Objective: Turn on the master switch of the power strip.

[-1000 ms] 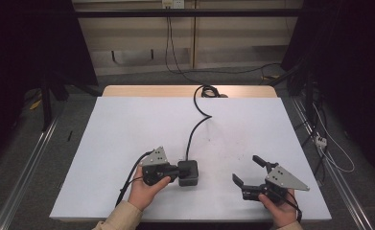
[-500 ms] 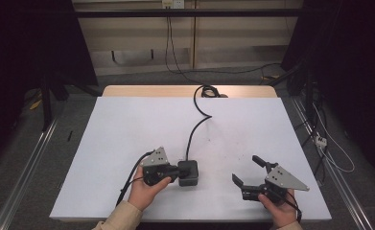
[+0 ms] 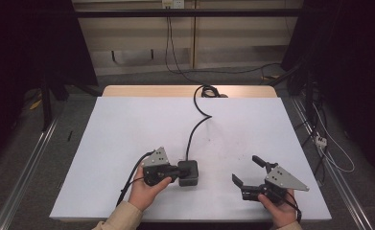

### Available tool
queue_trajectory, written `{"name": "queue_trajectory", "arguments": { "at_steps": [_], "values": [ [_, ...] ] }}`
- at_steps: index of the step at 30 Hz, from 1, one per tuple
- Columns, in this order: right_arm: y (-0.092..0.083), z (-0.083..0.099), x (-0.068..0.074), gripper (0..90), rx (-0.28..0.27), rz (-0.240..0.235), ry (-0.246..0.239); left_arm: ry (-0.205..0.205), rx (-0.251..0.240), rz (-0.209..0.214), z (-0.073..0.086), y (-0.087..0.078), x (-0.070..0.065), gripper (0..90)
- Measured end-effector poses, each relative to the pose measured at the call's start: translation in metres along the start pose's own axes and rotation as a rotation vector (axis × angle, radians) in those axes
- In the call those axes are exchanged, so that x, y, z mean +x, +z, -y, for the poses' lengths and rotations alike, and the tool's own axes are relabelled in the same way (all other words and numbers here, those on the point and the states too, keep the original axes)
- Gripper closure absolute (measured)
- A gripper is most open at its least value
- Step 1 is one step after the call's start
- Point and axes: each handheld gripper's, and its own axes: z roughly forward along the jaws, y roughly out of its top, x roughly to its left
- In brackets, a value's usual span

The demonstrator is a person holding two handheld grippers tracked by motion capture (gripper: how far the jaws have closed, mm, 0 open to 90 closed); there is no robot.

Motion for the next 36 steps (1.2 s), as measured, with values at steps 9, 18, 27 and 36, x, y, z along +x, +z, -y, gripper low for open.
{"name": "queue_trajectory", "arguments": {
  "at_steps": [9,18,27,36],
  "values": [
    [-0.0001,0.0000,0.0005,4.9,0.001,0.000,0.001,-0.001,0.000,-0.004,0.0000,0.0002,-0.0006,90.0],
    [0.0002,0.0002,0.0005,4.9,0.002,0.000,0.003,0.009,0.005,-0.009,-0.0006,0.0002,-0.0014,90.0],
    [0.0004,0.0003,0.0006,4.9,0.002,0.000,0.005,0.011,0.009,-0.011,-0.0011,0.0005,-0.0020,90.0],
    [0.0008,0.0003,0.0010,4.9,0.003,-0.002,0.003,0.003,0.014,-0.010,-0.0015,0.0004,-0.0015,90.0]
  ]
}}
